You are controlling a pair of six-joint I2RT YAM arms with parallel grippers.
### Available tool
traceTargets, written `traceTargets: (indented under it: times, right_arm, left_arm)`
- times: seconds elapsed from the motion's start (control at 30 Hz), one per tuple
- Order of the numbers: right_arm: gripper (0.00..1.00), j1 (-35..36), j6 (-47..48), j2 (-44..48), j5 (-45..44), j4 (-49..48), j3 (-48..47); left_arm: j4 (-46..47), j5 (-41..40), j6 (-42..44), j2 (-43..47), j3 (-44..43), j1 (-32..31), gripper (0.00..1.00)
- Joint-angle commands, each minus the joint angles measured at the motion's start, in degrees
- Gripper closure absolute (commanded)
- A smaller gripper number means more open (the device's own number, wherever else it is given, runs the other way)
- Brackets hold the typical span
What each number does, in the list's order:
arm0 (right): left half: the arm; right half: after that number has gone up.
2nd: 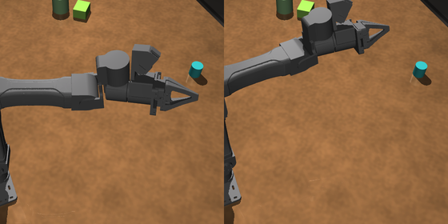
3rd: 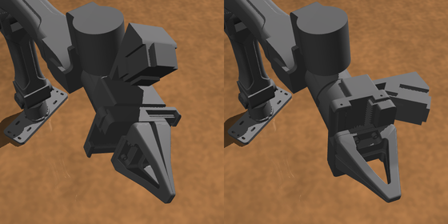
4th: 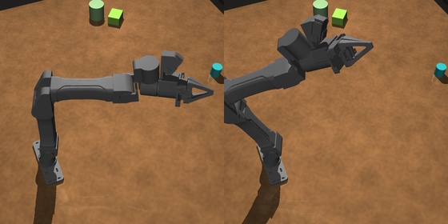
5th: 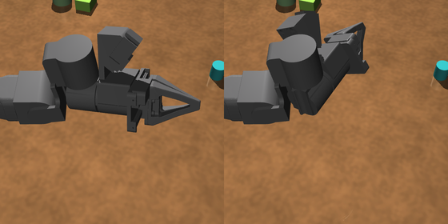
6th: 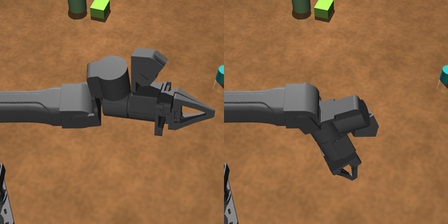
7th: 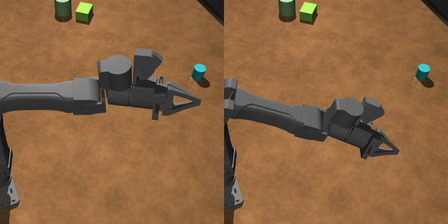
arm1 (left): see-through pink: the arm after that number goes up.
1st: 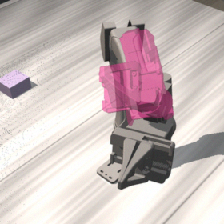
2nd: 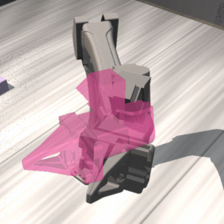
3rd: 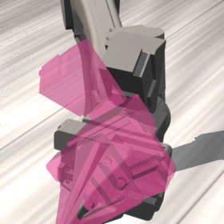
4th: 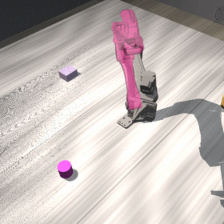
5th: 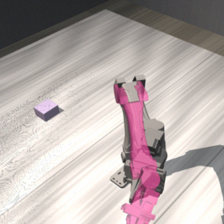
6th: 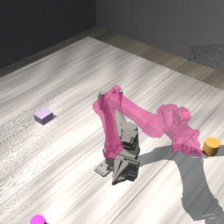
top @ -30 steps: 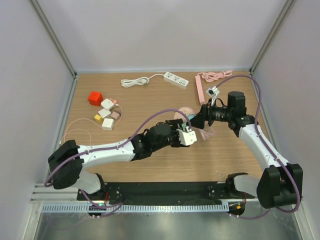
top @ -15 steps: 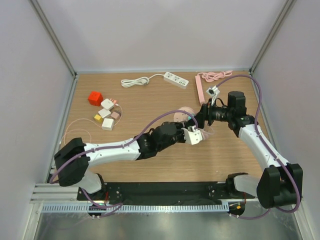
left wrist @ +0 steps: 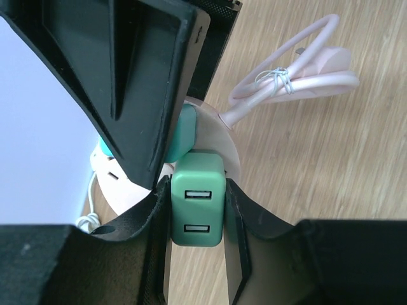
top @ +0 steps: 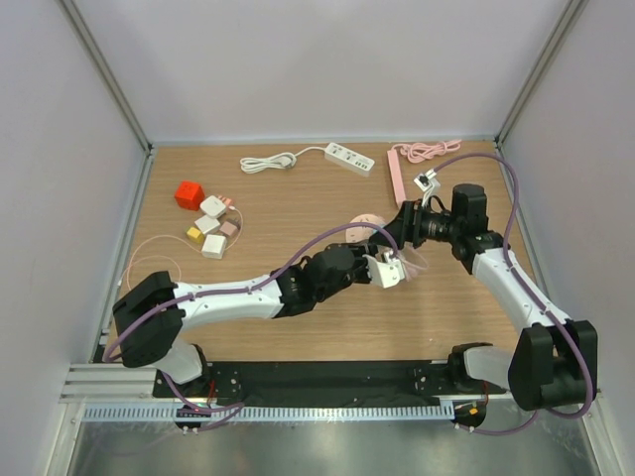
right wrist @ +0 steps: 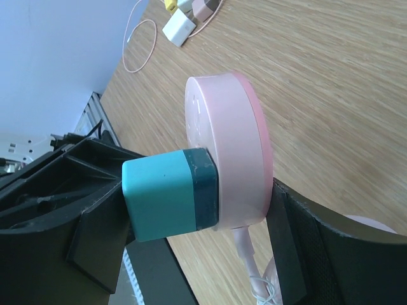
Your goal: Pull the plug off the socket
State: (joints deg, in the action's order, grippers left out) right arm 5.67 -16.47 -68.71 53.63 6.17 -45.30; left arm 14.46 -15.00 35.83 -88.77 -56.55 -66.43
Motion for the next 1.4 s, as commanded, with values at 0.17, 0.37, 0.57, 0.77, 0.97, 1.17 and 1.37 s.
traceTargets:
  times: [0.17, 0.37, 0.57, 0.77, 0.97, 1.17, 1.37]
  right_arm:
    - [0.99, -2.33, -4.9, 2.61, -20.57, -5.13, 0.56]
    - [0.99, -2.33, -1.11, 4.02, -24.79, -2.93, 0.21]
    - [0.99, -2.42, 1.18, 5.6, -26.56, -1.69, -0.05]
    - [0.99, -2.25, 1.79, 5.6, -26.12, -1.6, -0.14]
    - [0.99, -2.33, 2.23, 6.04, -27.78, -0.99, -0.32]
    - [0.99, -2.25, 2.58, 6.04, -27.53, -0.55, -0.67]
    - [0.99, -2.33, 8.47, 5.69, -10.58, 0.07, -1.2]
  left_arm:
    - [6.46, 0.15, -3.49, 2.28, 1.97, -0.54, 1.0]
    - [1.99, 4.98, -6.47, 5.27, 0.66, -0.28, 1.0]
    - [-3.91, 13.83, -12.01, 8.43, -1.01, 2.61, 1.0]
    - [-4.96, 20.28, -13.25, 12.48, 0.22, 4.73, 1.0]
    - [-8.83, 16.68, -10.0, 12.49, -1.71, 3.77, 1.0]
    - [-9.63, 12.02, -12.61, 12.48, -2.07, 3.5, 1.0]
    - [-4.01, 14.37, -30.24, 17.92, 6.35, 14.18, 1.0]
